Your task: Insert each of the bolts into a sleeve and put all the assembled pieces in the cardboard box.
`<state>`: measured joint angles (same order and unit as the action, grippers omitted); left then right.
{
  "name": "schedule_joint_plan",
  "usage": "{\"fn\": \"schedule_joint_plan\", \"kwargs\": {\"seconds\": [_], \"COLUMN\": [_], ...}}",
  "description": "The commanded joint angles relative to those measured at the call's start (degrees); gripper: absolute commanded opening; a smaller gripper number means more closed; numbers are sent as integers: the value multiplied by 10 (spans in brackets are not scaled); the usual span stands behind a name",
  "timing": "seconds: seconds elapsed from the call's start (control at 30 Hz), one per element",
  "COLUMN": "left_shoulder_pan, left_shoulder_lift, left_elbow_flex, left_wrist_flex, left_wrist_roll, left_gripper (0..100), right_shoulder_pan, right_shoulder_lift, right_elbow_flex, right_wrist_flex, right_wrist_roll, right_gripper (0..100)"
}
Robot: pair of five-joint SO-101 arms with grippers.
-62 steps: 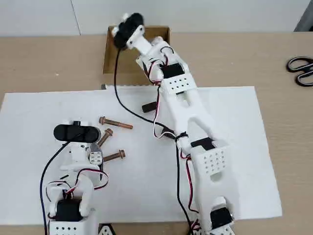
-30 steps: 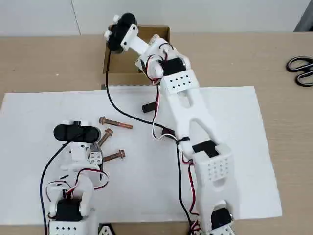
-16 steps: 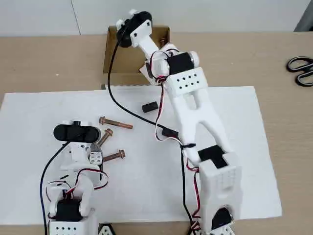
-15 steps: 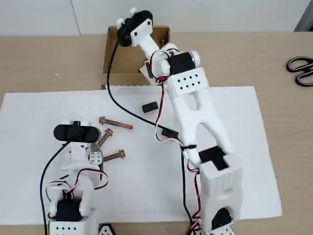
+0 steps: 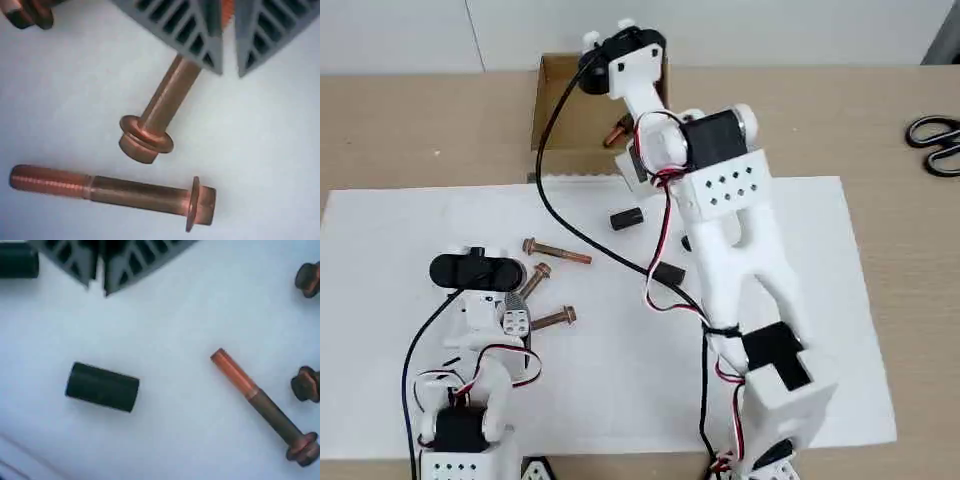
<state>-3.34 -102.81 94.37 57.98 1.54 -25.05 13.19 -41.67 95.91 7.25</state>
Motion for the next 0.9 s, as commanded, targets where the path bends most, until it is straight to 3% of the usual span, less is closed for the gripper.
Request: {"fn": "schedule_joint_plan", "kwargs": {"seconds": [0.0, 0.23, 0.67, 0.87], "left_shoulder_pan": [-4, -4, -4, -4], "left_shoulder_lift": [-4, -4, -4, -4], "left_elbow_flex": [-2, -2, -2, -2], "left_wrist_flex": [-11, -11, -11, -11], "left_wrist_roll": [0, 0, 0, 0], "left_gripper": [6, 6, 6, 6], "right_shoulder_pan": [0, -2, 0, 1], "right_shoulder_lift": [-44, -95, -226, -227], "right_elbow_flex": [-27, 5, 301, 405], "right_wrist_flex": [9, 22, 8, 7], "right_wrist_roll": [-11, -35, -140, -141], "right_gripper": [3, 3, 5, 5]}}
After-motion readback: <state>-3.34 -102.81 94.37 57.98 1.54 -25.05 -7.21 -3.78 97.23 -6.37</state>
